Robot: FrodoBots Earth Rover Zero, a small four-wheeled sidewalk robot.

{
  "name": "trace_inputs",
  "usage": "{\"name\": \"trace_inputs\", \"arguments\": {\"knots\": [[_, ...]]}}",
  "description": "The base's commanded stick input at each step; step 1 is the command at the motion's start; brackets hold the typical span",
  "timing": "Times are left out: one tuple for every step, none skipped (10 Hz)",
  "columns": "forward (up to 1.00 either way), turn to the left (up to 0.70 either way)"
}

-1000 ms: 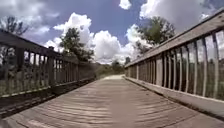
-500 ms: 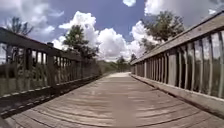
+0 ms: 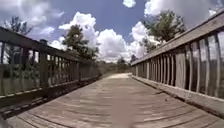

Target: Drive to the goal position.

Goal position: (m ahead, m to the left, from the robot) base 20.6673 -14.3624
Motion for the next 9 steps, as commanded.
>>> {"name": "trace_inputs", "arguments": {"knots": [[0.50,0.00],[0.50,0.00],[0.50,0.00],[0.50,0.00],[0.50,0.00],[0.50,0.00],[0.50,0.00],[0.50,0.00],[0.50,0.00]]}}
